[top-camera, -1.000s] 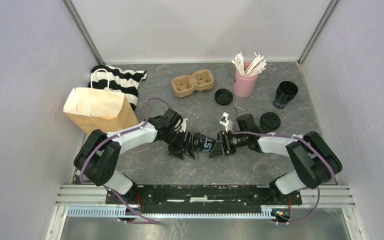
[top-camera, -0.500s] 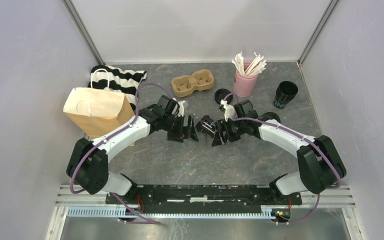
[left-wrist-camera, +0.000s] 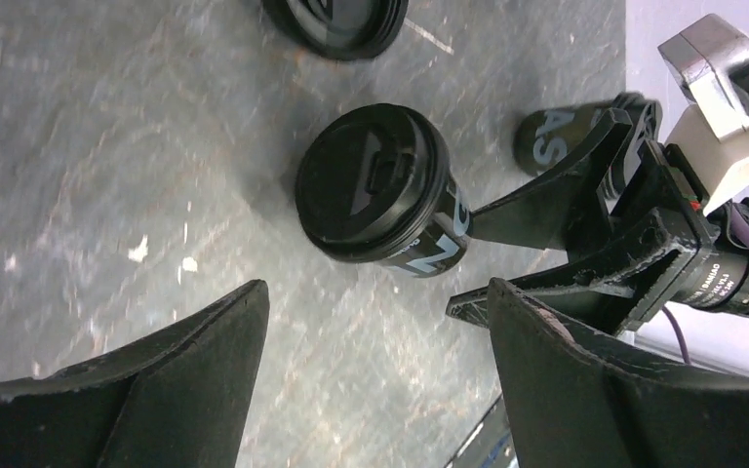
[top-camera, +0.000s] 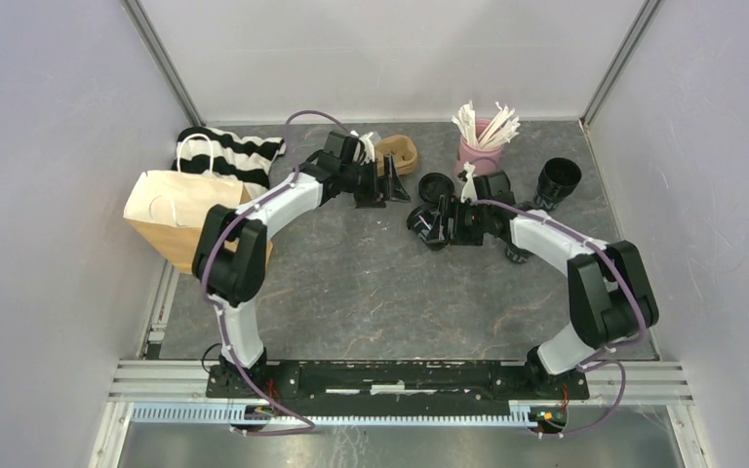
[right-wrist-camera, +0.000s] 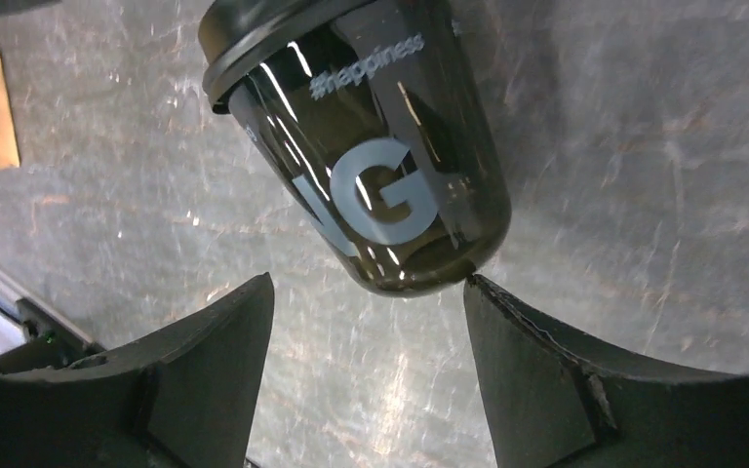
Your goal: Pack the takeout coffee
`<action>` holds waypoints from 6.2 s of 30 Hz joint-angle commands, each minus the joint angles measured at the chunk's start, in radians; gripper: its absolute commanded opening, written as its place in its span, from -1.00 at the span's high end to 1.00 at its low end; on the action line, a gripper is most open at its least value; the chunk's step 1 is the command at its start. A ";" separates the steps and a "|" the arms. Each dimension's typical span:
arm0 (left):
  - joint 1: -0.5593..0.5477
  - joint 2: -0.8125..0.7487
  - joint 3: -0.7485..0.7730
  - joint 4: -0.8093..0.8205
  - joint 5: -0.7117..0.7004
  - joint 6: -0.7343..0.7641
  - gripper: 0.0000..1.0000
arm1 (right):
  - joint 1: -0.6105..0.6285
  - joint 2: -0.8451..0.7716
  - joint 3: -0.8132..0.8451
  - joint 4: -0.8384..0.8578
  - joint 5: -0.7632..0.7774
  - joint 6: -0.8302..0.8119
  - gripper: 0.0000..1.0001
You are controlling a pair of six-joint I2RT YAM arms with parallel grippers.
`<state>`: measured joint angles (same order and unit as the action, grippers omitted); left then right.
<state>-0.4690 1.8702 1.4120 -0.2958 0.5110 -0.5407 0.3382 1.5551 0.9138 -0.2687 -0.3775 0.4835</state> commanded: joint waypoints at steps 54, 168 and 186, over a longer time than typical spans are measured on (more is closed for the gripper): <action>0.038 -0.121 -0.122 -0.128 -0.005 -0.040 -0.75 | 0.113 0.038 0.188 -0.017 -0.014 -0.690 -0.92; -0.039 -0.414 0.079 -0.577 0.094 -0.027 -0.79 | 0.241 -0.397 -0.231 0.613 -0.370 -0.757 -0.14; -0.045 -0.443 0.118 -0.609 -0.121 0.021 -0.35 | 0.242 -0.448 -0.309 0.585 -0.212 -0.687 -0.96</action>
<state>-0.5083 1.4467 1.4986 -0.8917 0.4812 -0.5560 0.5762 1.1584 0.6285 0.2977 -0.6655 -0.2268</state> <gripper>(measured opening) 0.830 0.973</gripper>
